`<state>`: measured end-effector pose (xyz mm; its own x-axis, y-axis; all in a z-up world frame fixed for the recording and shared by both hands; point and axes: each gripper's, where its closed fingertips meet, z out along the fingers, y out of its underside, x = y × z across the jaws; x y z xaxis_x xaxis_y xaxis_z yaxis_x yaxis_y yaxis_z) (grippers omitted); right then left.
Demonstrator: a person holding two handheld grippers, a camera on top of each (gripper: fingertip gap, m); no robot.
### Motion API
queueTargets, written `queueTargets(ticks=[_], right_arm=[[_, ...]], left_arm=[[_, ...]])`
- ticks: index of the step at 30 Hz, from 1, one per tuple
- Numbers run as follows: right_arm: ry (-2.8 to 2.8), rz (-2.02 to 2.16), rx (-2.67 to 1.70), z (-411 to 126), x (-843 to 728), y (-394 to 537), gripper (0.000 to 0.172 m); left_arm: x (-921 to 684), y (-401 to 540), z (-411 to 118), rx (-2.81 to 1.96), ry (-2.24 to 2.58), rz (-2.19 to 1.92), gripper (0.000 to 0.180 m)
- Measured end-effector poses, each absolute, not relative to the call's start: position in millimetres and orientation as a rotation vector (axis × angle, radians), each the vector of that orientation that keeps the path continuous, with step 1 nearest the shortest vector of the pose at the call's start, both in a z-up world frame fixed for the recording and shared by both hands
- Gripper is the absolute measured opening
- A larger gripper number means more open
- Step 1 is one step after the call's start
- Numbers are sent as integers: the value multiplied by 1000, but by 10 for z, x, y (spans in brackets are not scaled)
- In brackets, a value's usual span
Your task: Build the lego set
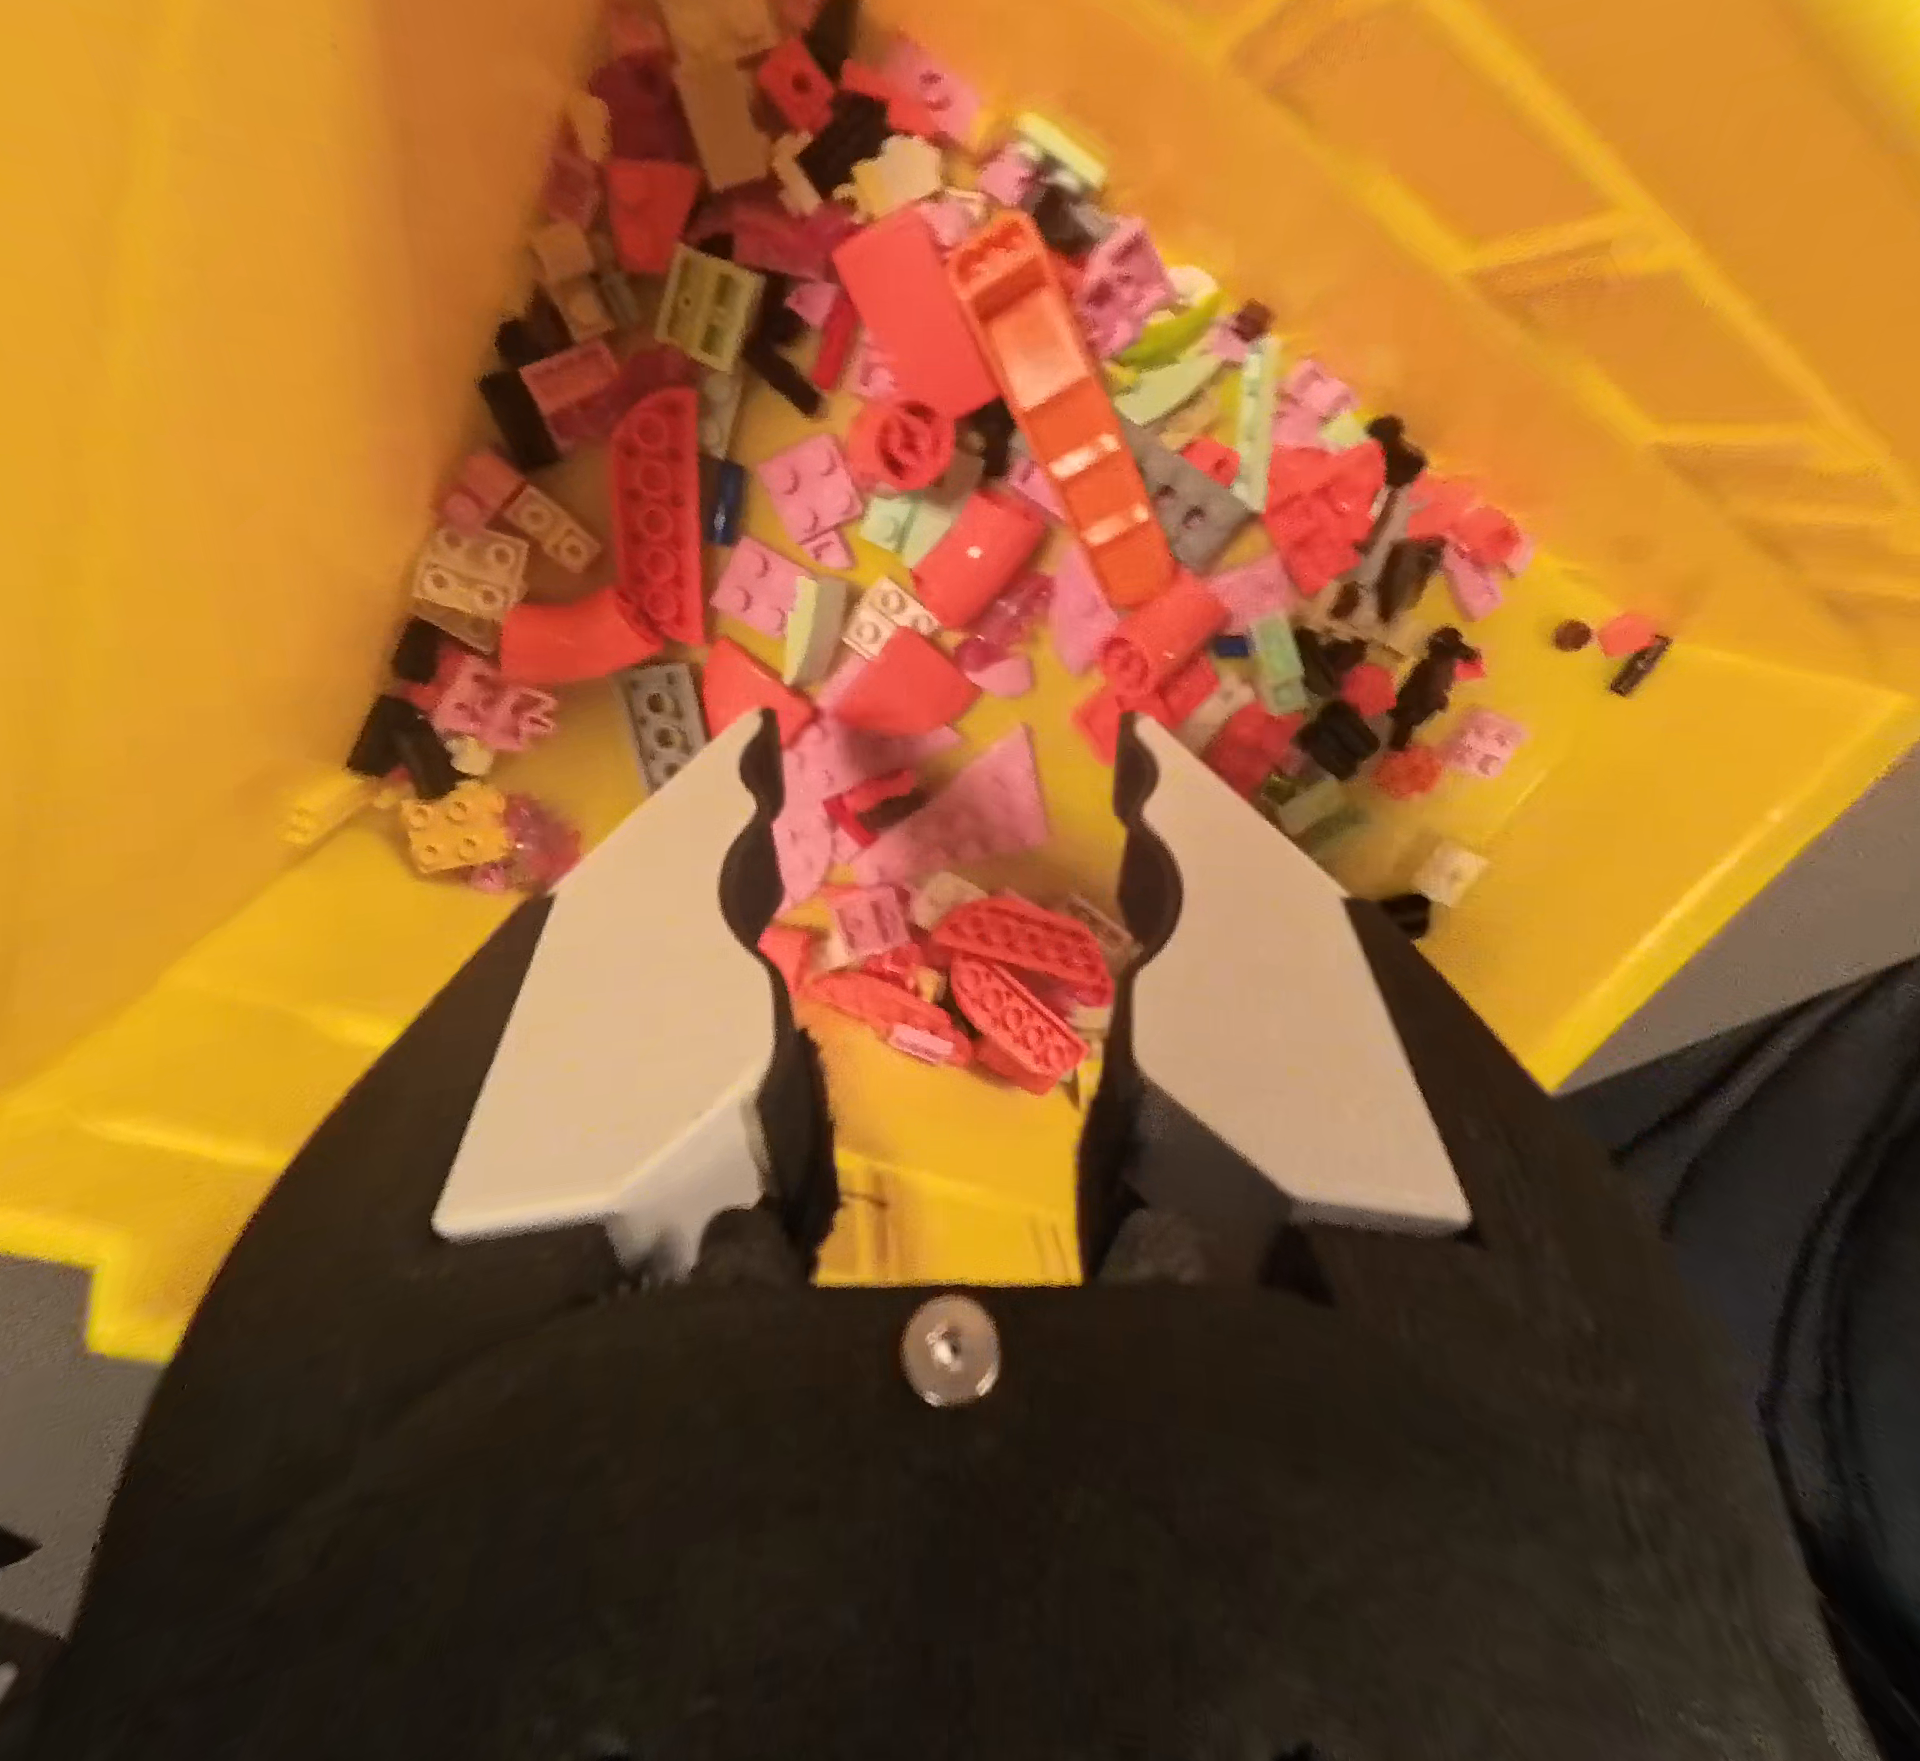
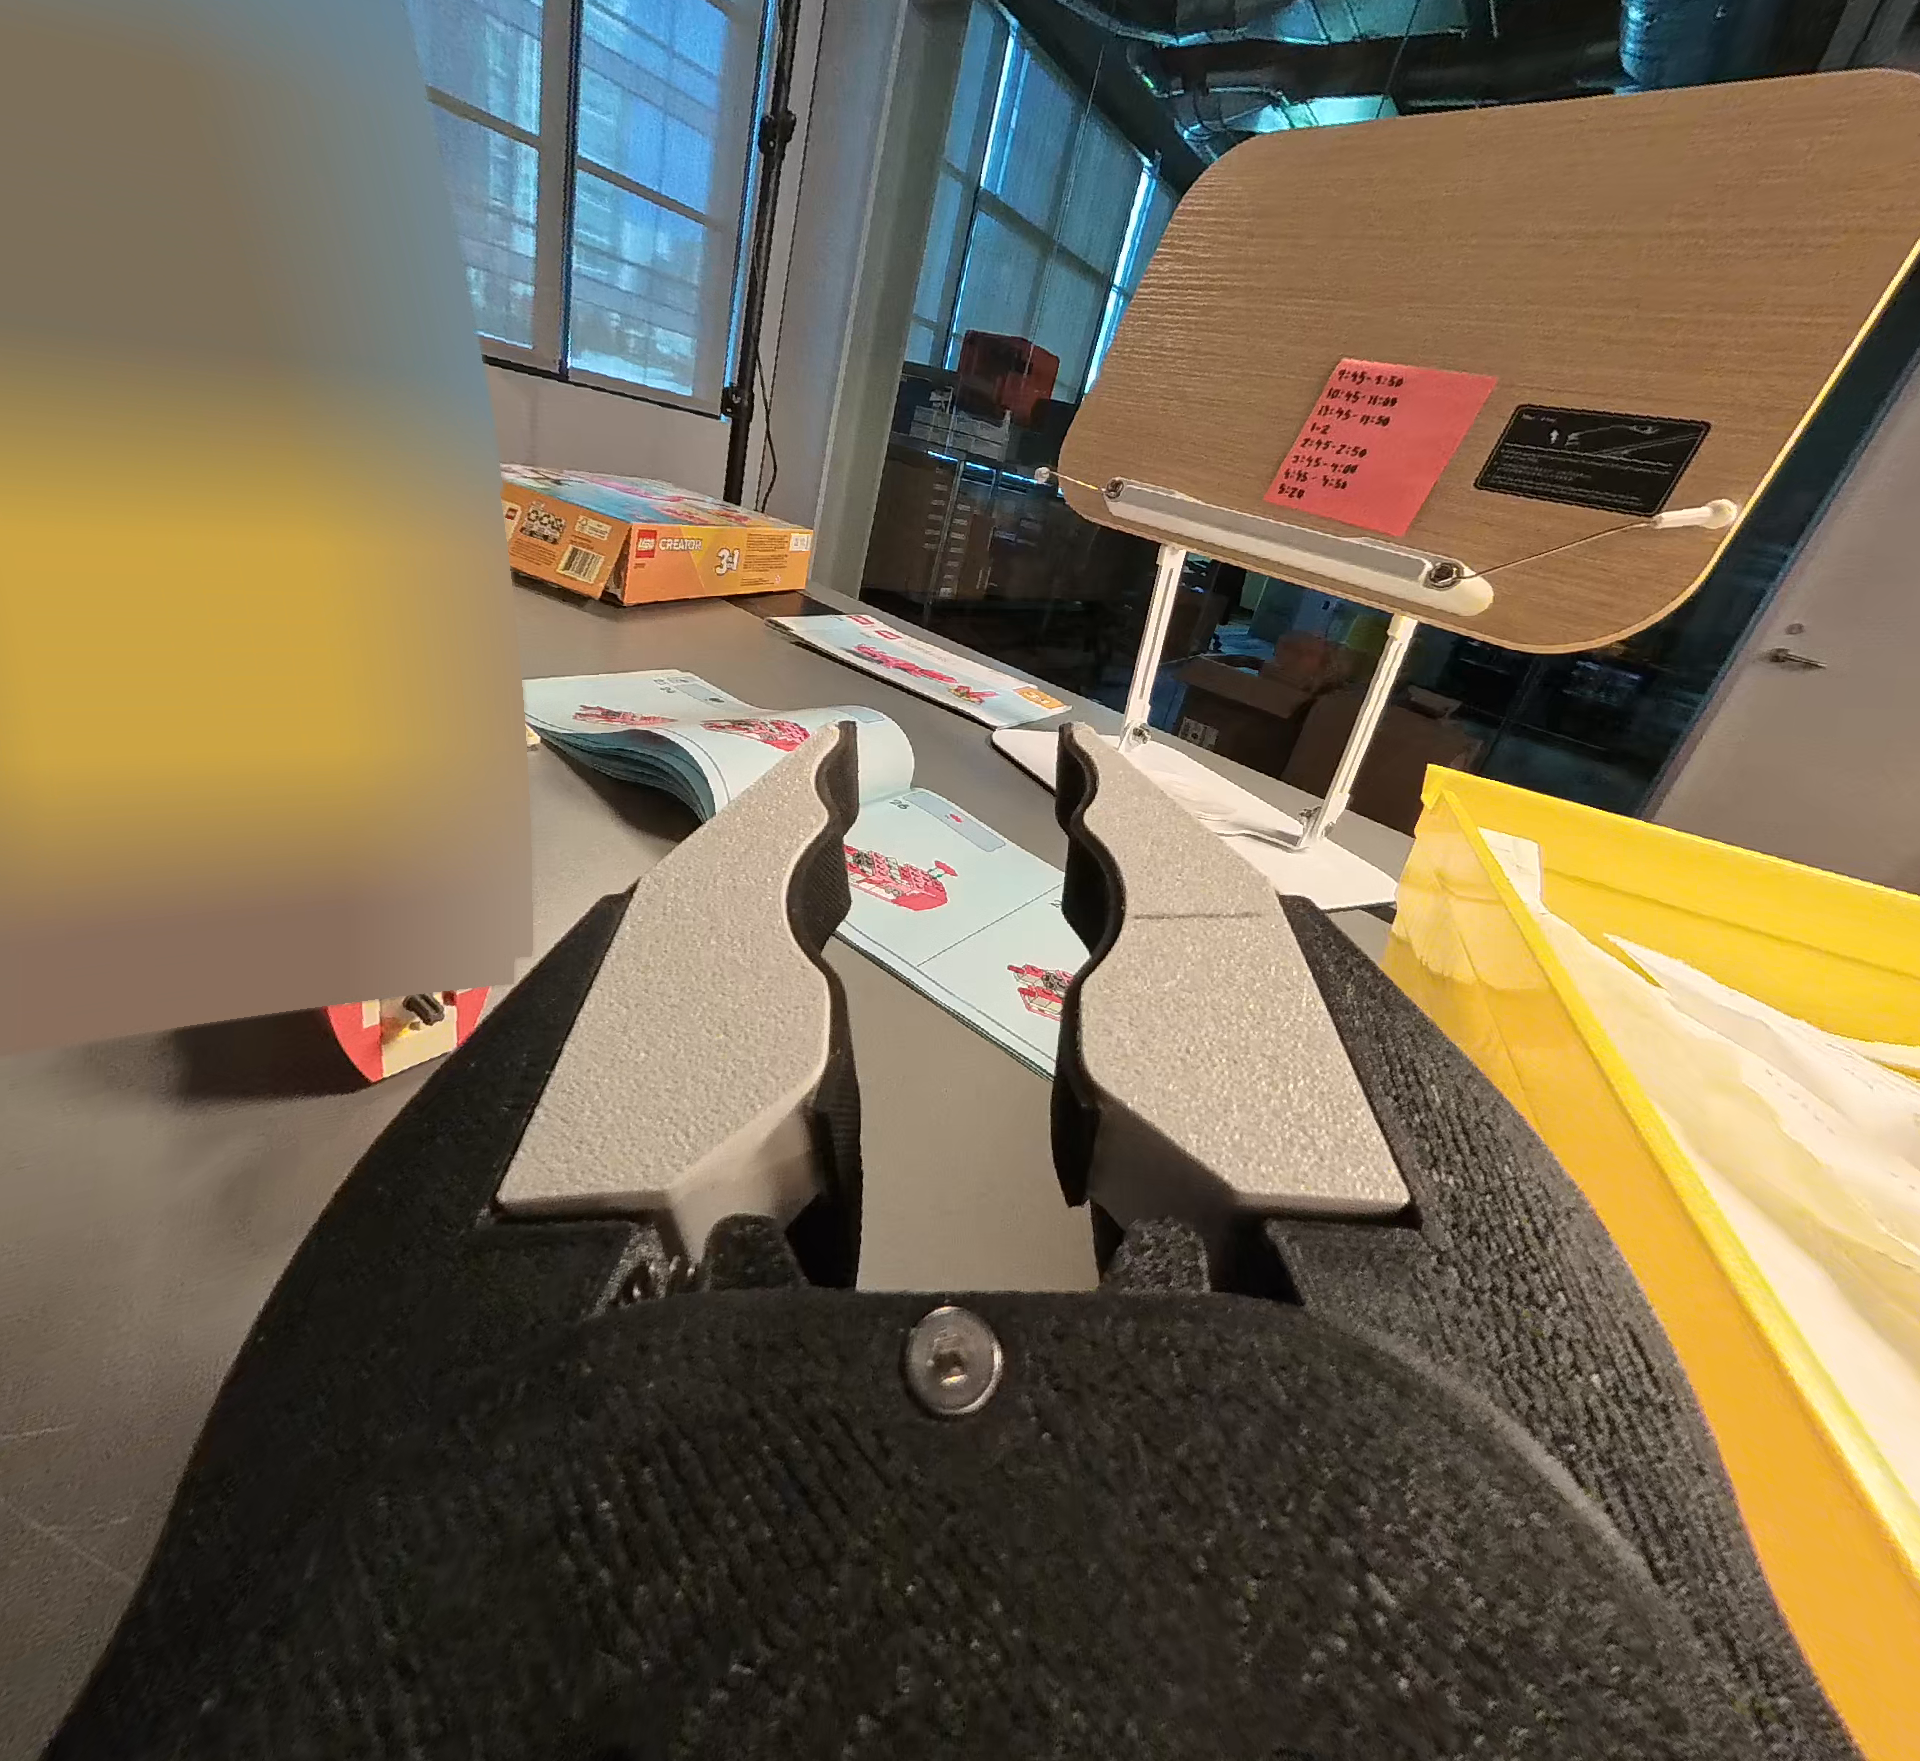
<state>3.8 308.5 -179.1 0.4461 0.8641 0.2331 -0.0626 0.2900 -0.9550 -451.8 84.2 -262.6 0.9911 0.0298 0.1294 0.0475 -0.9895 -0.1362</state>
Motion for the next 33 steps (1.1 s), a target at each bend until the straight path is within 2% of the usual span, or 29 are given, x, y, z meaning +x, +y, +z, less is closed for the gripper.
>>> queueTargets(ticks=[6, 12, 18, 22, 26, 33], right_arm=[[-909, 742, -1099, -1790, 37, 3084, 37], [-919, 725, -1087, -1792, 30, 3066, 36], [-914, 720, -1088, -1789, 35, 3078, 36], [-915, 699, -1085, -1791, 36, 3084, 36], [-902, 655, -1087, -1791, 45, 3107, 36], [-841, 456, -1092, -1770, 104, 3176, 37]], left_arm=[[-4242, 581, -2518, -2978, 126, -45, 68], [-3782, 332, -2540, -2964, 274, -204, 107], [-3549, 154, -2577, -2931, 372, -246, 122], [-3570, 28, -2614, -2950, 433, -185, 116], [-3703, 61, -2538, -2919, 460, -102, 94], [-3683, 259, -2583, -2897, 667, -104, 94]])
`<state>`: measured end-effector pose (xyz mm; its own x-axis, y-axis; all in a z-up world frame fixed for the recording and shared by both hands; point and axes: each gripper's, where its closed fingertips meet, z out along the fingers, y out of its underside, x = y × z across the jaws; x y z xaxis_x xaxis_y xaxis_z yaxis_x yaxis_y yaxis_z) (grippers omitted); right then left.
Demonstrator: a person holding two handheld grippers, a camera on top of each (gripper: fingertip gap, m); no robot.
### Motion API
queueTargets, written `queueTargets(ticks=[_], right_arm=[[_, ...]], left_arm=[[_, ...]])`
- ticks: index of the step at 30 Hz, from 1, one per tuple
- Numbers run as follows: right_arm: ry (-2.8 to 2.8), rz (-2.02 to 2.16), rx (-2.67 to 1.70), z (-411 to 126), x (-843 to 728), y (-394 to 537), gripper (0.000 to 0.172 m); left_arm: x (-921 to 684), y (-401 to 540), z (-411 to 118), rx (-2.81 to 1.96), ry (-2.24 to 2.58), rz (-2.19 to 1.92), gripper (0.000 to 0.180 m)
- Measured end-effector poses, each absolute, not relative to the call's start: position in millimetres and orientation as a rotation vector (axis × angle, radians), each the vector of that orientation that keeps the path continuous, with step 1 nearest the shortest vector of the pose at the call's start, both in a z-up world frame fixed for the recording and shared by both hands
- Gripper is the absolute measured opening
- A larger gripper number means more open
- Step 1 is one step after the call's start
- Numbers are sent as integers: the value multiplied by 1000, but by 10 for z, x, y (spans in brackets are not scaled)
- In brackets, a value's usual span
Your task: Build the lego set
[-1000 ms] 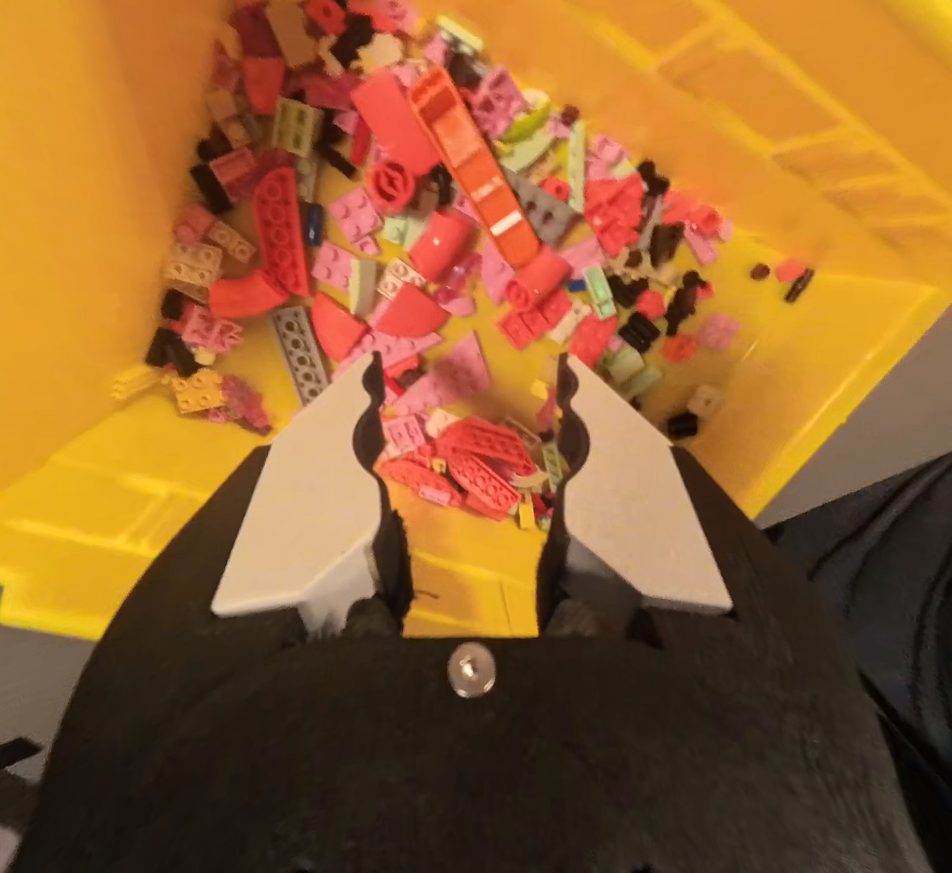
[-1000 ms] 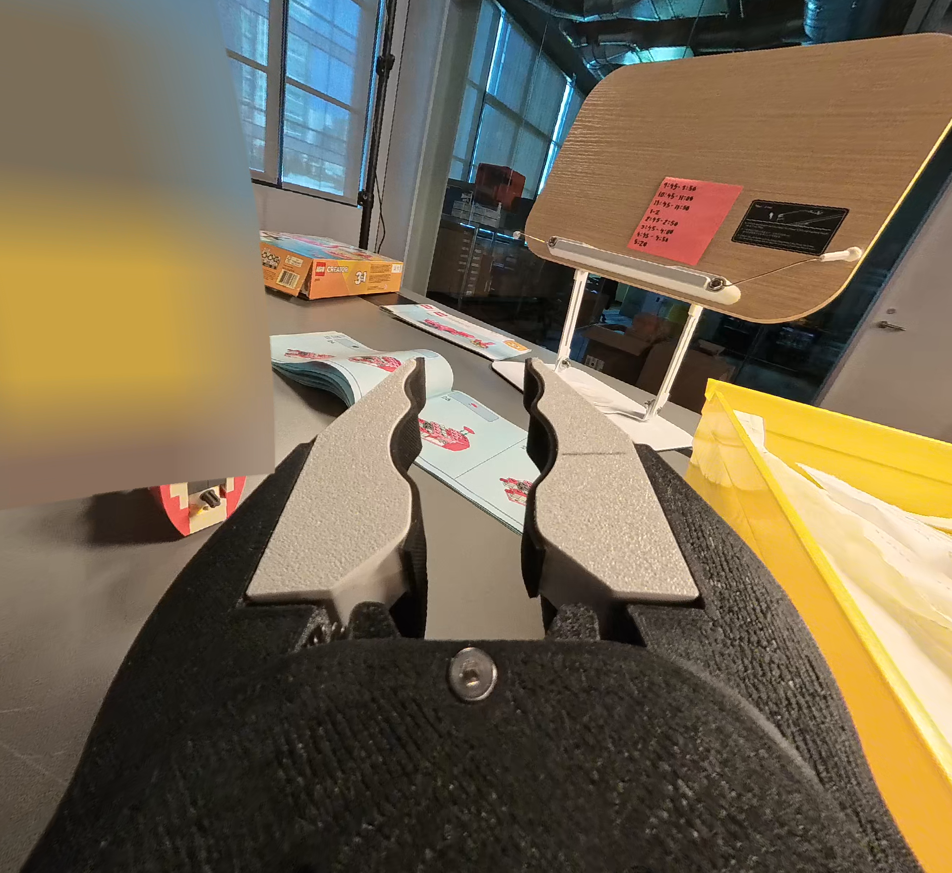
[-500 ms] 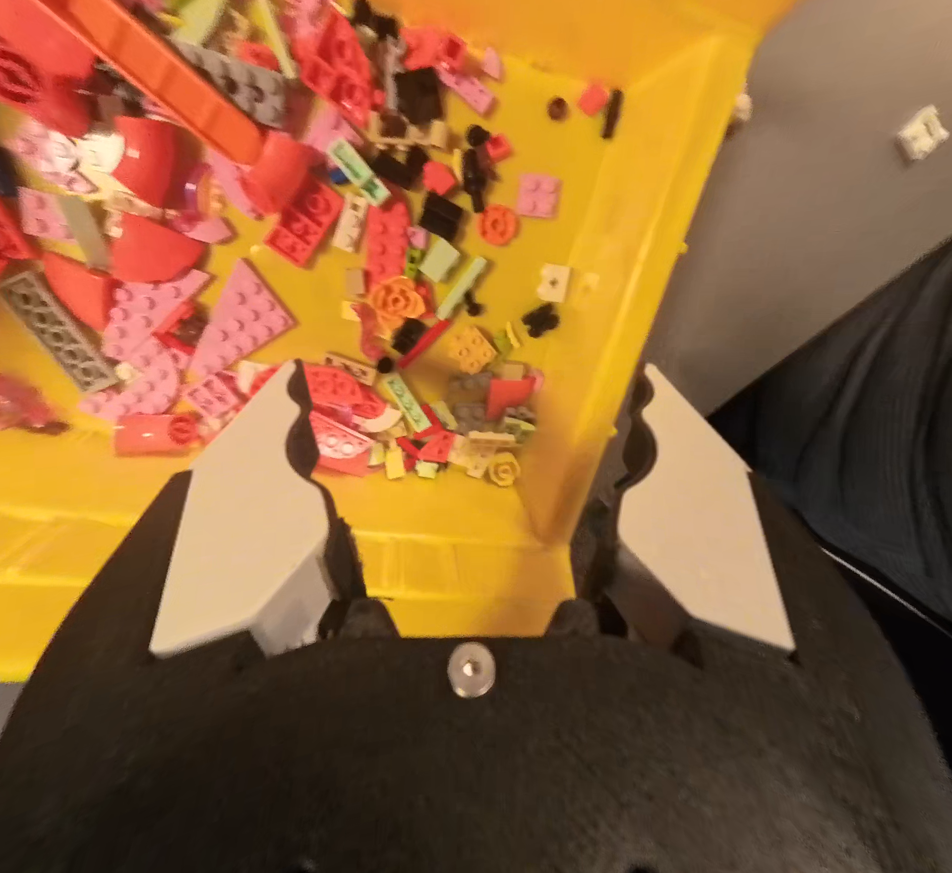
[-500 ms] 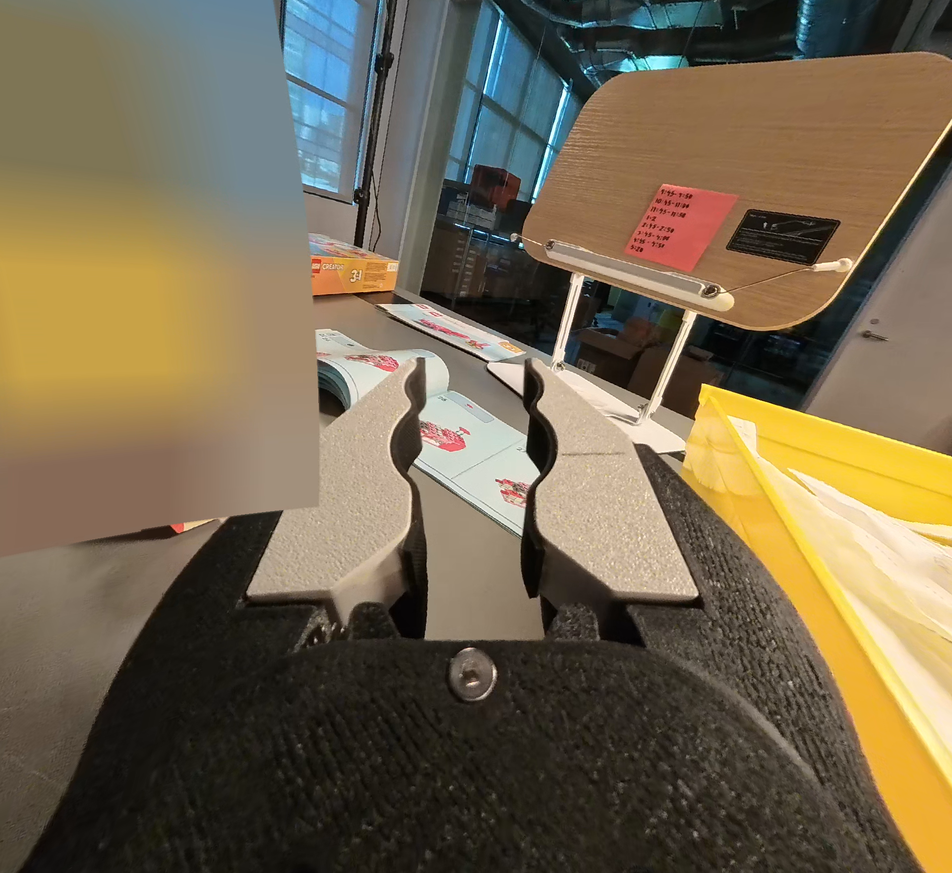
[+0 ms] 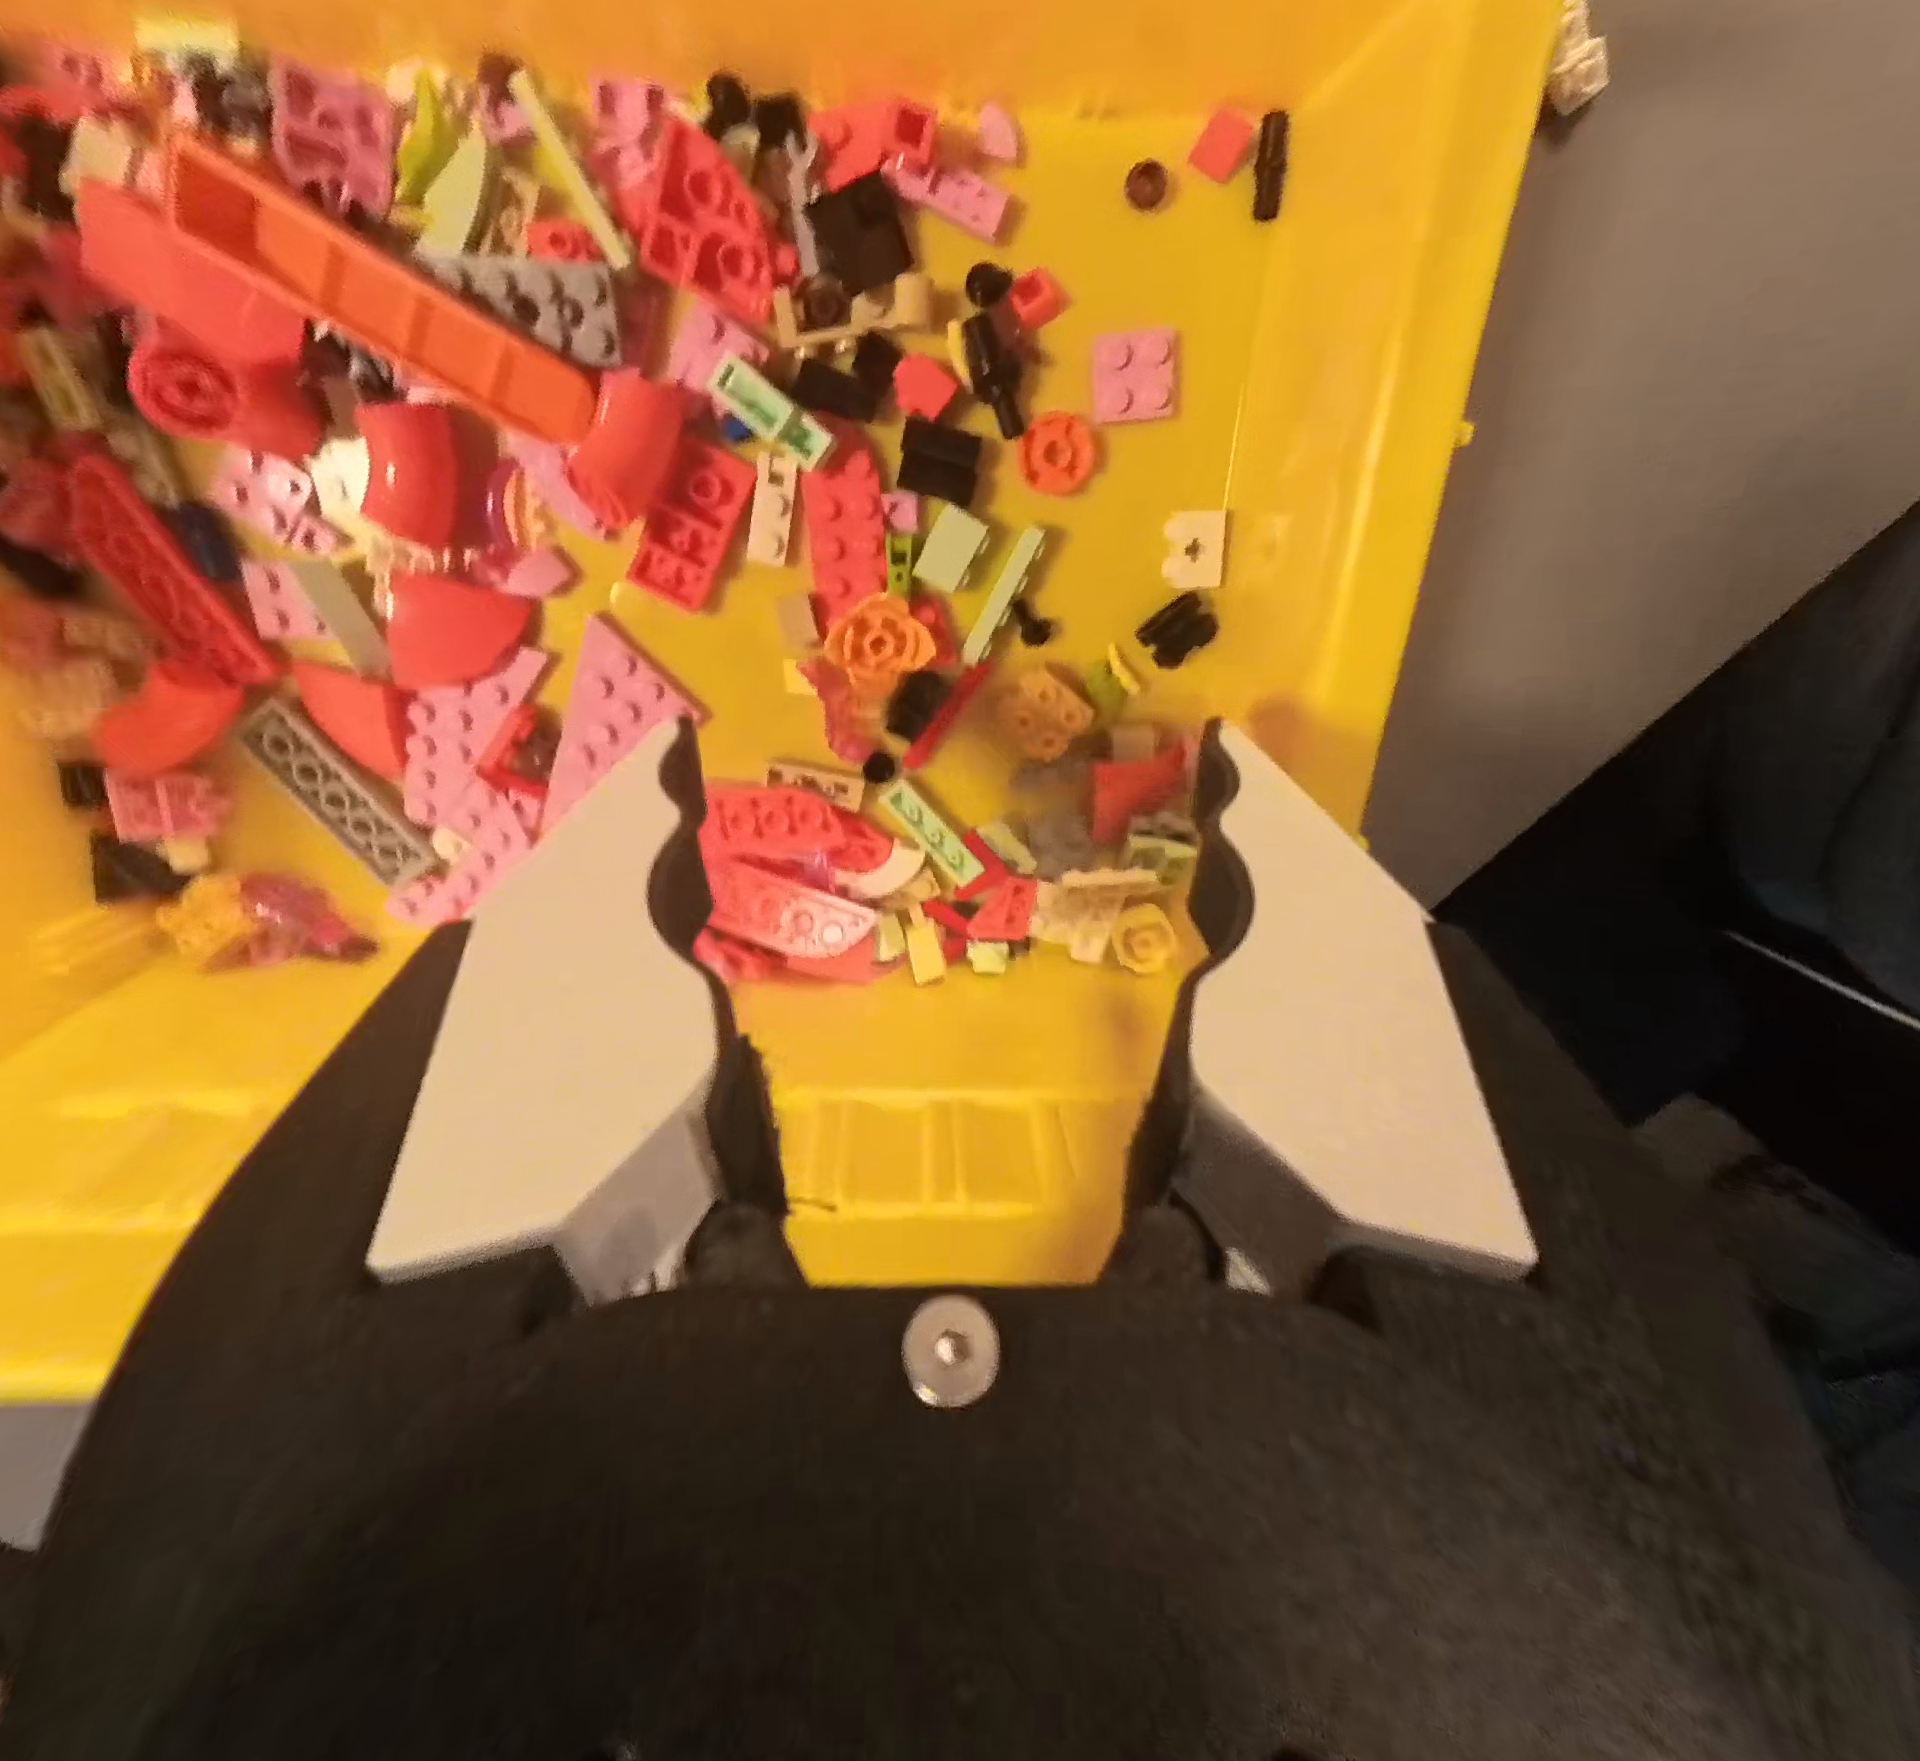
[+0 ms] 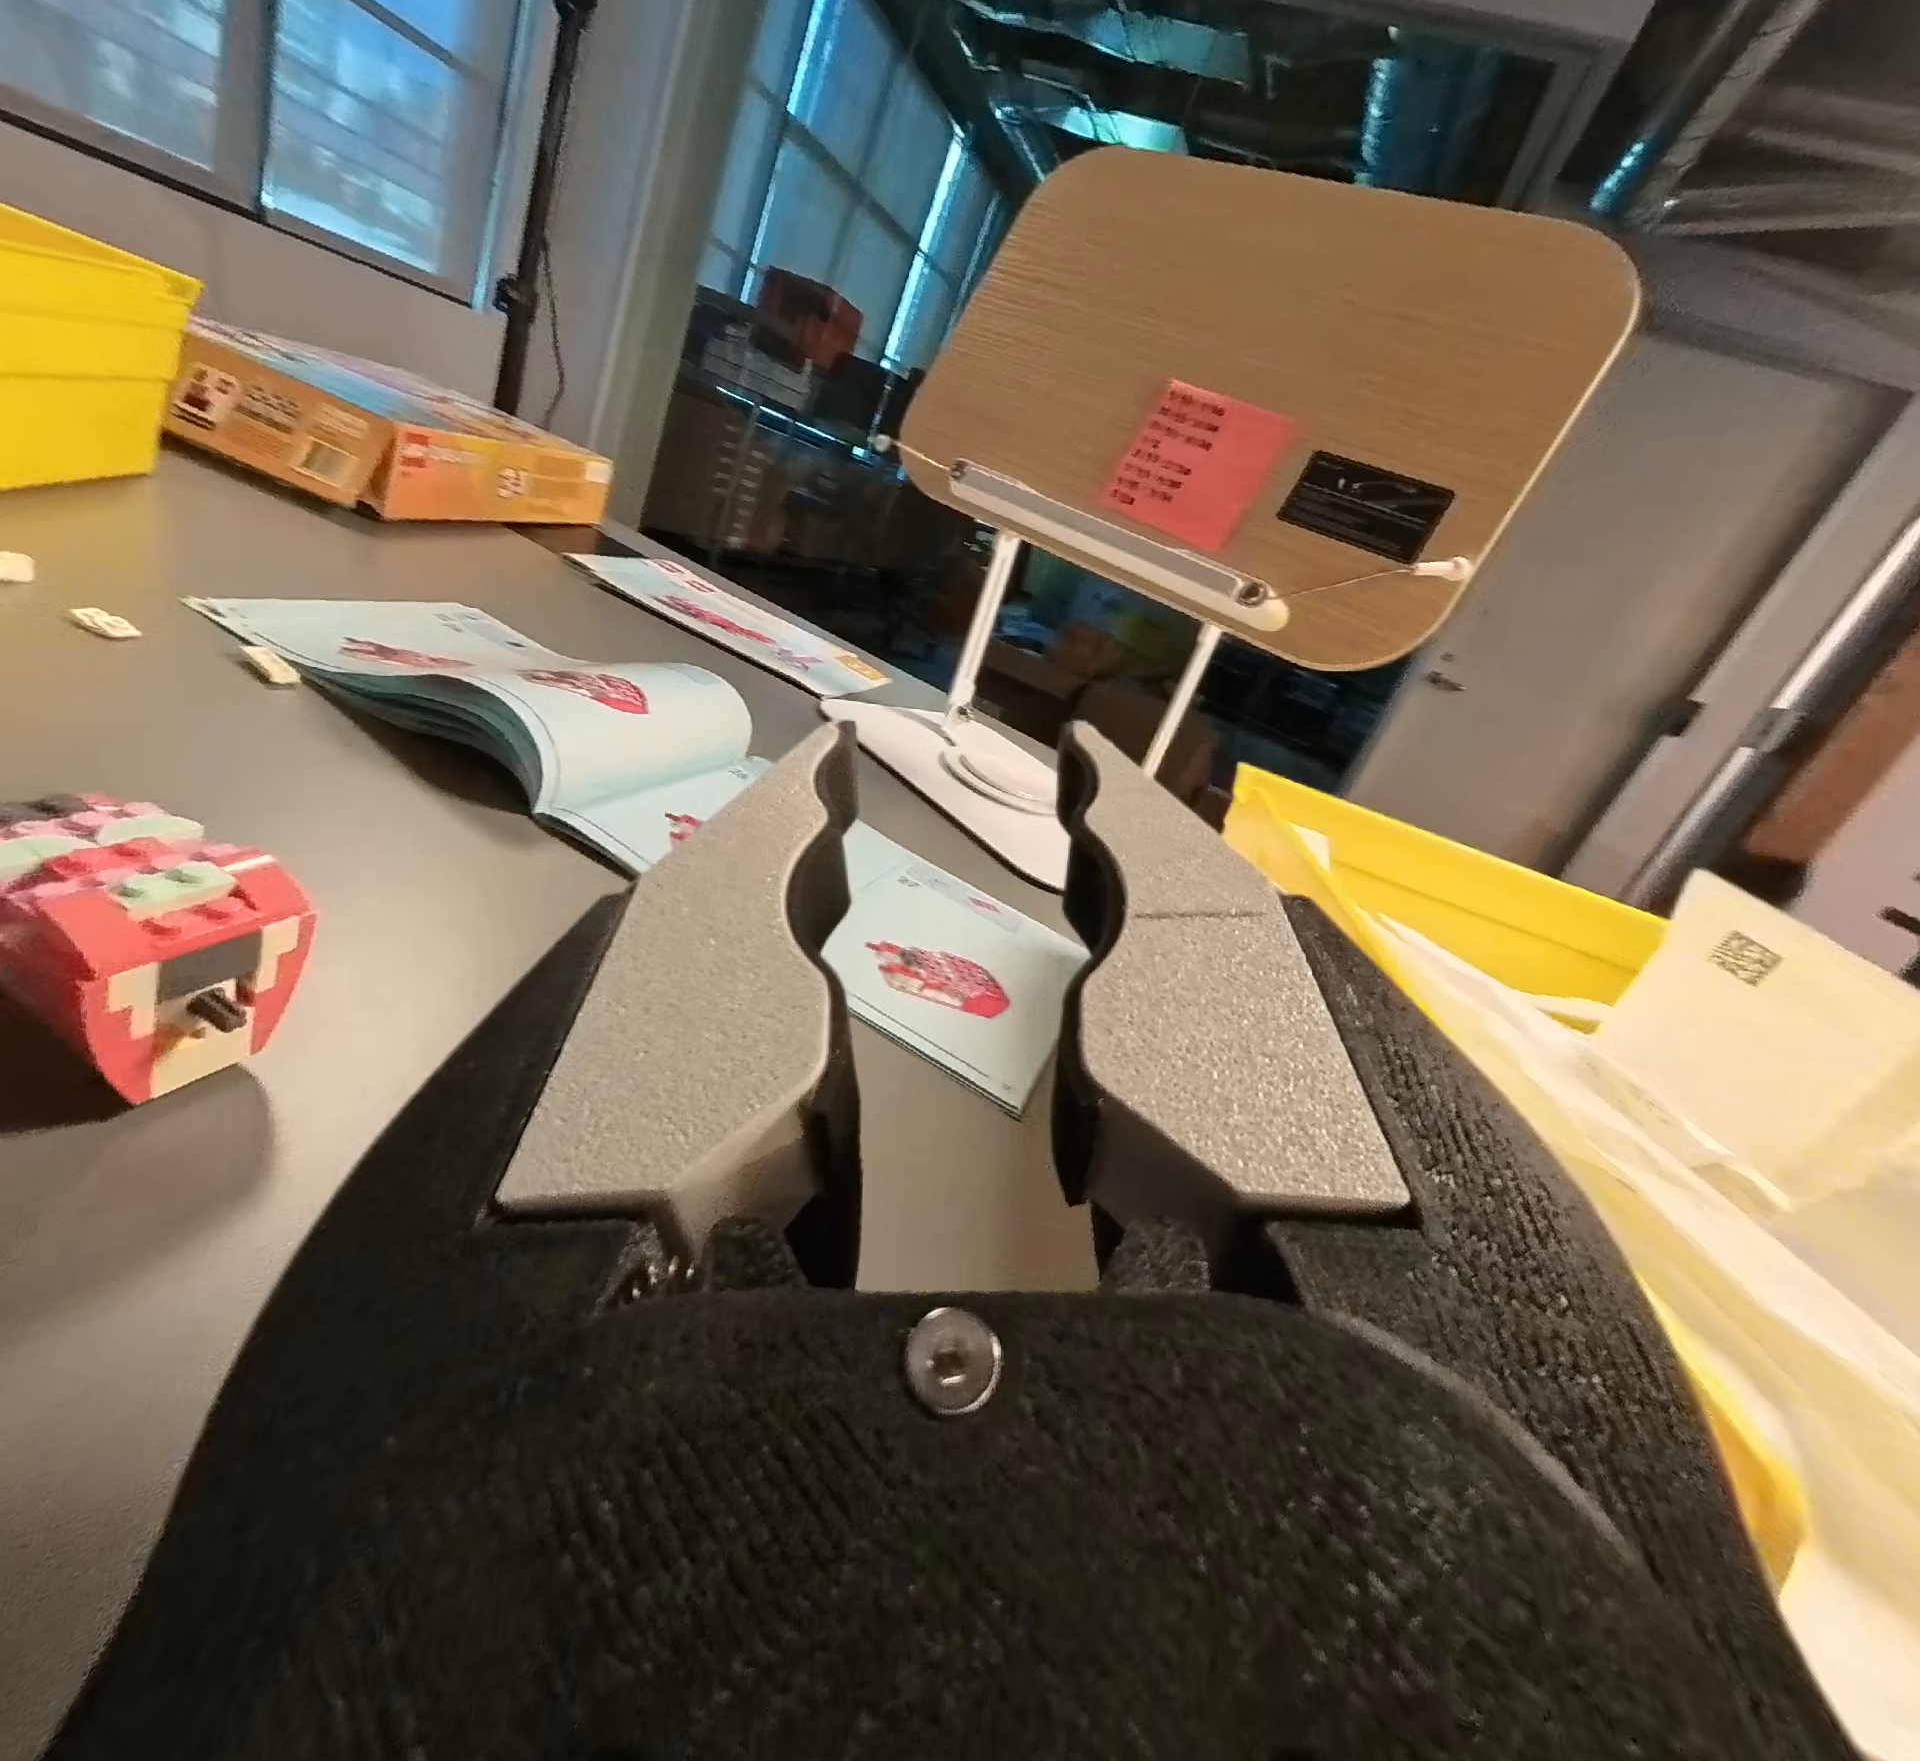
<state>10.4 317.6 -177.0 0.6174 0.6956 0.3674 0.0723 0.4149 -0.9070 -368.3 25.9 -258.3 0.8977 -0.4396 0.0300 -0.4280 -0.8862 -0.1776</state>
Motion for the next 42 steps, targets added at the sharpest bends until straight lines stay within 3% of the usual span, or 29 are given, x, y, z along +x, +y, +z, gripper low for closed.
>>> queueTargets(ticks=[7, 14, 21, 27, 33, 39, 42], right_arm=[[-815, 308, -1109, -1789, 71, 3220, 35], [-779, 245, -1161, -1832, 96, 3335, 35], [-756, 207, -1191, -1857, 102, 3407, 34], [-756, 209, -1190, -1855, 27, 3417, 34], [-775, 215, -1179, -1858, -40, 3393, 34], [-781, 225, -1175, -1861, -54, 3380, 34], [-785, 233, -1171, -1860, -63, 3369, 34]], left_arm=[[-3388, 682, -2711, -2735, 941, -162, 96], [-3377, 795, -2721, -2629, 1164, -186, 61], [-3976, 606, -2750, -2865, 964, -105, 93], [-4390, 266, -2622, -3141, 756, -72, 86], [-4537, -24, -2775, -3383, 846, 75, 69], [-4562, 177, -2836, -3254, 1163, 299, 35], [-4535, 487, -2828, -3110, 1115, 256, 27]])
